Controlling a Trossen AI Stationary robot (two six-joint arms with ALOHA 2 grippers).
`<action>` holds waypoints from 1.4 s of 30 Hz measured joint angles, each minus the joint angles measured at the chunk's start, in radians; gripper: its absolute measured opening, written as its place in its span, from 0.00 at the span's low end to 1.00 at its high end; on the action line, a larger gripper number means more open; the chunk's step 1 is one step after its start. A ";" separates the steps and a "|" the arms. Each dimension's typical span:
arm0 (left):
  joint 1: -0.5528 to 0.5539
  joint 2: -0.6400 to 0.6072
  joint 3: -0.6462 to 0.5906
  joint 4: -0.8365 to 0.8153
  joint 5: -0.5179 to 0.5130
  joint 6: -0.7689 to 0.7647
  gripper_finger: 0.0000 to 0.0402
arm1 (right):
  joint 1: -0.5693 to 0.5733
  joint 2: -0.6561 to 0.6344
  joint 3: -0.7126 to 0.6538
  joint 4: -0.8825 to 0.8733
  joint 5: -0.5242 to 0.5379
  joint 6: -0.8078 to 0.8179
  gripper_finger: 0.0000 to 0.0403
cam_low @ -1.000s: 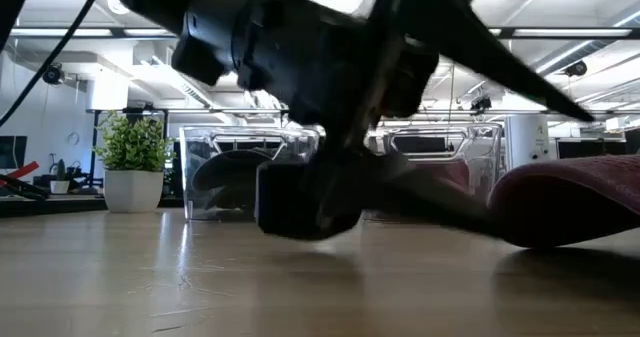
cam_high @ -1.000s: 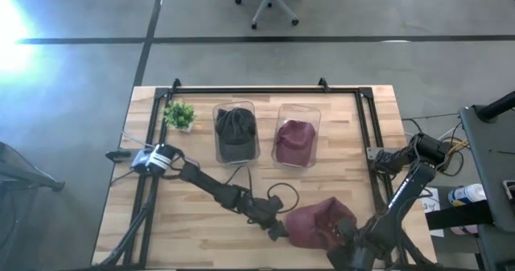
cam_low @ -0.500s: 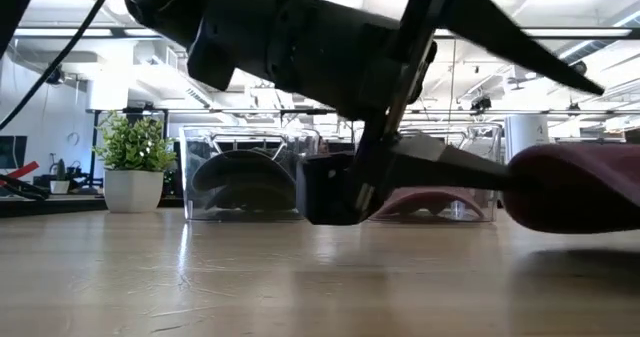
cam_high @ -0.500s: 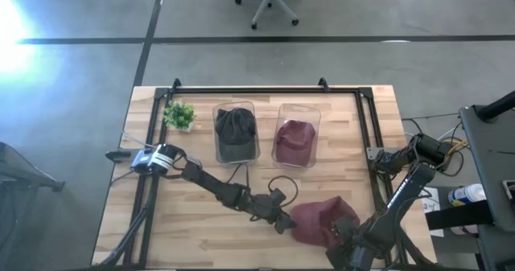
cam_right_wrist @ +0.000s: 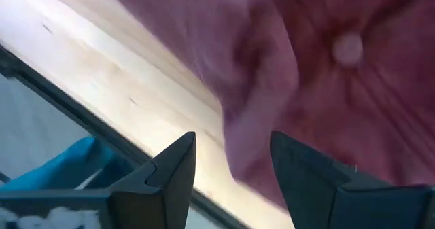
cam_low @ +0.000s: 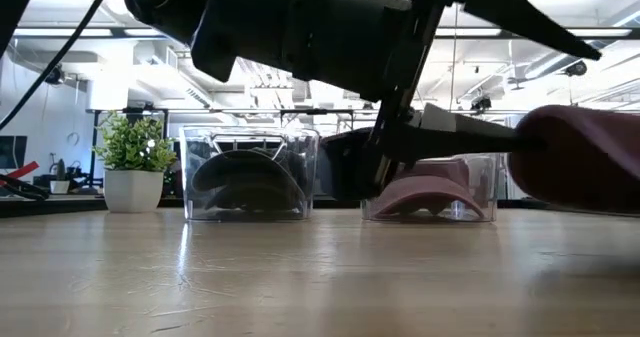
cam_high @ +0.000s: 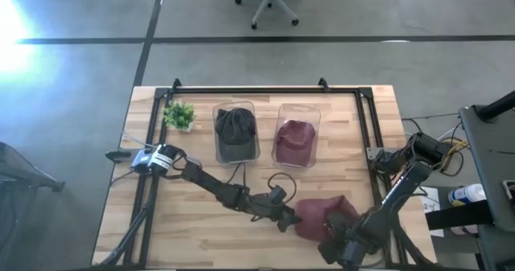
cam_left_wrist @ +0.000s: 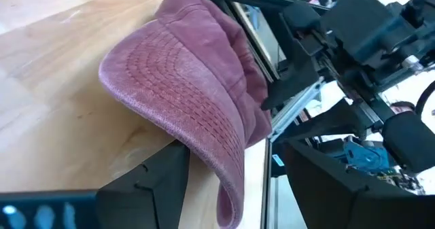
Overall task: Pick & Place hat
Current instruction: Put the red cap into the right transparent bin
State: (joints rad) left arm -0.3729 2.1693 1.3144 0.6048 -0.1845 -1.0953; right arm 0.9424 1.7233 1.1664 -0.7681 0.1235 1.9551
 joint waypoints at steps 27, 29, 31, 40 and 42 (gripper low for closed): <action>0.000 0.000 0.009 -0.006 -0.032 0.072 0.23 | -0.158 -0.011 0.083 0.063 0.145 -0.409 0.46; 0.000 0.000 0.009 -0.004 -0.031 0.073 0.14 | -0.152 -0.012 0.112 0.036 0.150 -0.411 0.46; 0.000 0.000 0.009 -0.006 -0.030 0.073 0.05 | -0.130 -0.015 0.155 -0.011 0.172 -0.397 0.46; -0.006 -0.119 0.007 -0.026 -0.040 0.174 0.02 | 0.063 -0.013 0.364 -0.458 0.315 -0.012 0.46; -0.017 -0.178 0.007 -0.027 -0.043 0.247 0.02 | 0.112 -0.009 0.364 -0.518 0.313 0.096 0.46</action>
State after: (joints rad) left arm -0.3900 1.9911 1.3216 0.5774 -0.2273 -0.8481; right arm 1.0541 1.7139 1.5306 -1.2856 0.4360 2.0509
